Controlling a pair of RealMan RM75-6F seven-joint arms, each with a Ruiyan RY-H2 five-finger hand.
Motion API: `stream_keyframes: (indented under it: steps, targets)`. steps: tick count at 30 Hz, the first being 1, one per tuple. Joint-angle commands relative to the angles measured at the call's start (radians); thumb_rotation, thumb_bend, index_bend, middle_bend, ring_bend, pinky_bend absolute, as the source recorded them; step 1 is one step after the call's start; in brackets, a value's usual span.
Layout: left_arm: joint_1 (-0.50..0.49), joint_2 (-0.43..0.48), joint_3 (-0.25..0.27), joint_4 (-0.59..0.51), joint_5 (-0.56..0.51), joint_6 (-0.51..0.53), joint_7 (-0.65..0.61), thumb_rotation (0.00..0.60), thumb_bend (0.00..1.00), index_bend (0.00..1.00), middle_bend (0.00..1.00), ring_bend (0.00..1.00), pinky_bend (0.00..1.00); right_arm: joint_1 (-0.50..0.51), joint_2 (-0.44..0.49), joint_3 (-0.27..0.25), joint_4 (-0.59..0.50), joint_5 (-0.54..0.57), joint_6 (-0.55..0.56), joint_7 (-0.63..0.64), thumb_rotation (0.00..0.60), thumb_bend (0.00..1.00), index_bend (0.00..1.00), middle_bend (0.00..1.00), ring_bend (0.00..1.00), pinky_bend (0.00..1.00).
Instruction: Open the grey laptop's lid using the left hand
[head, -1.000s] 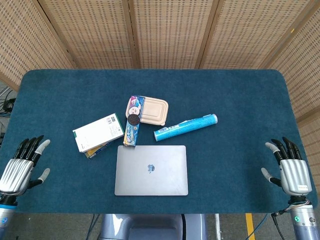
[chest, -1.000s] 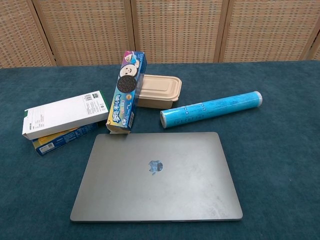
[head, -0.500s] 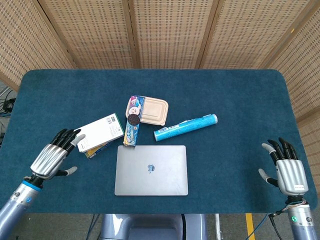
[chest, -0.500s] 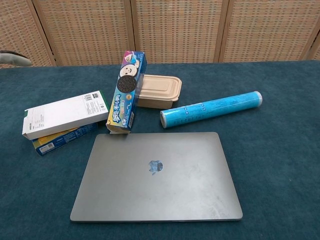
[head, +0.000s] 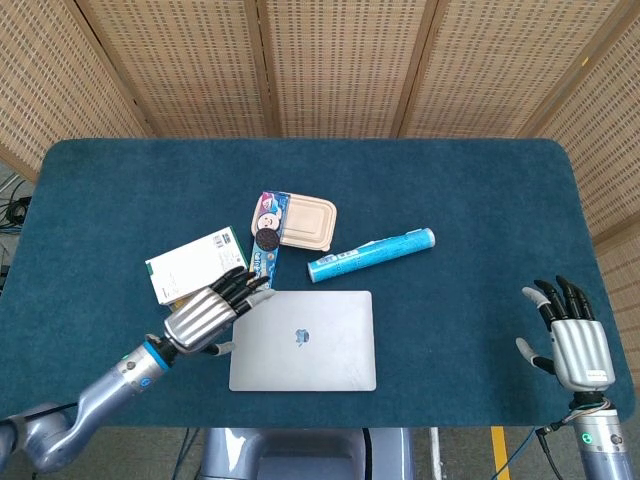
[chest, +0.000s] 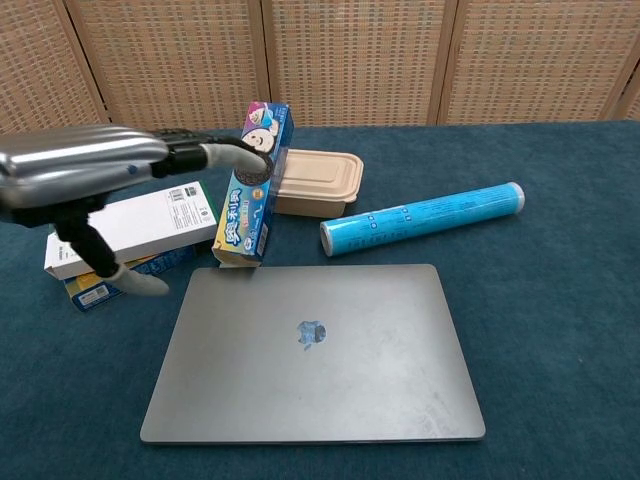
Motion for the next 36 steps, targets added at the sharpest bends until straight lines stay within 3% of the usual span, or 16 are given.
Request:
stream_keyframes:
  steps: [1,5,13,23,36]
  targets:
    - [-0.035,-0.048,-0.01,0.009,-0.023,-0.034,0.035,0.6,0.07,0.05,0.0,0.0,0.0,0.0,-0.001,-0.001,0.001,0.0,-0.002,0.001,0.6,0.26,0.23,0.17,0.02,0.11]
    - [-0.067,-0.108,-0.015,0.023,-0.052,-0.069,0.075,0.6,0.01,0.05,0.0,0.0,0.0,0.002,-0.002,-0.002,0.001,-0.004,-0.003,0.002,0.6,0.26,0.23,0.17,0.02,0.11]
    - [-0.123,-0.268,0.009,0.062,-0.1,-0.12,0.214,0.6,0.0,0.05,0.0,0.0,0.0,-0.005,-0.003,-0.007,0.005,-0.007,0.004,0.013,0.6,0.26,0.23,0.17,0.02,0.11]
    - [-0.144,-0.37,0.041,0.094,-0.145,-0.129,0.314,0.6,0.0,0.05,0.0,0.0,0.0,-0.01,-0.009,-0.007,0.018,-0.015,0.017,0.033,0.6,0.26,0.23,0.16,0.01,0.11]
    - [-0.144,-0.431,0.071,0.13,-0.185,-0.115,0.362,0.6,0.02,0.05,0.0,0.0,0.0,-0.016,-0.004,-0.008,0.026,-0.014,0.022,0.048,0.6,0.26,0.23,0.15,0.01,0.11]
